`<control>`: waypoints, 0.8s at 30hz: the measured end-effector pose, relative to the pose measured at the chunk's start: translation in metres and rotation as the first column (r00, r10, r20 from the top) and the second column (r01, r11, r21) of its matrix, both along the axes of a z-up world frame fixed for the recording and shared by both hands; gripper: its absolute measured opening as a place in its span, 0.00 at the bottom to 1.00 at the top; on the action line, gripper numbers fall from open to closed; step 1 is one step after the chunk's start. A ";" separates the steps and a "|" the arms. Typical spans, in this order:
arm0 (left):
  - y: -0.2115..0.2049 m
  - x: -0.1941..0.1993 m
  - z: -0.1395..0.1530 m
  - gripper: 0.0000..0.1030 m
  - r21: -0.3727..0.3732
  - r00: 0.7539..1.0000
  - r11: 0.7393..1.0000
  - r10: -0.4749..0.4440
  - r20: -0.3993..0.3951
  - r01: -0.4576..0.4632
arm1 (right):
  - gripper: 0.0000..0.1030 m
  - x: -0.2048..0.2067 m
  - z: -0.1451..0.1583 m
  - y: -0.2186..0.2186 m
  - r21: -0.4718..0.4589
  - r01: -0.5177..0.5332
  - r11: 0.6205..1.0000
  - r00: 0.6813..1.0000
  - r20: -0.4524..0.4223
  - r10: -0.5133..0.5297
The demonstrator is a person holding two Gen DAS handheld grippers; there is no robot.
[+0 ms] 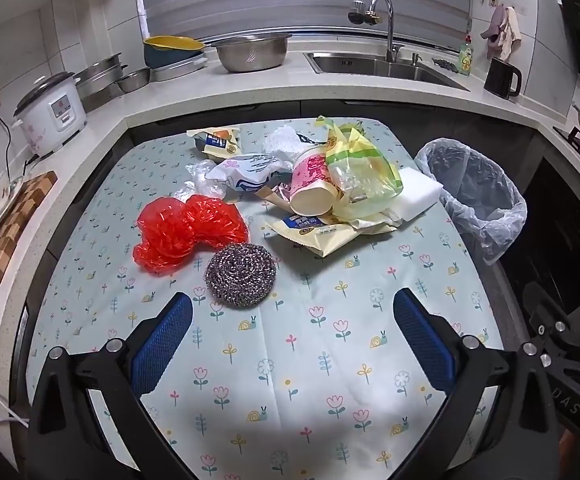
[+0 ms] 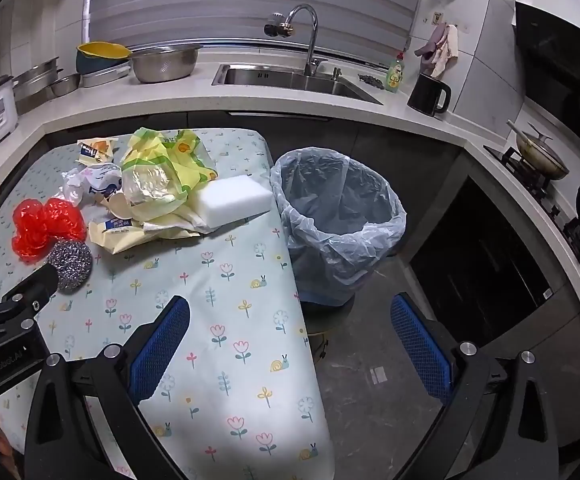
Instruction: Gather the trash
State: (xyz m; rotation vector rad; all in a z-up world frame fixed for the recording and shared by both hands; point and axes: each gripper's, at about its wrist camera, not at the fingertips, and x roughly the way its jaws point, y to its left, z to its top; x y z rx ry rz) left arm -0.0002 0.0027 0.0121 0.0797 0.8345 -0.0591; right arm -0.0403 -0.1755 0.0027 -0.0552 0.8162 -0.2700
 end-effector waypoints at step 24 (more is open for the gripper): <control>-0.002 0.002 -0.010 0.93 -0.012 1.000 1.000 0.010 -0.013 -0.010 | 0.93 0.006 -0.011 -0.001 -0.025 -0.005 1.000 1.000 -0.017 0.005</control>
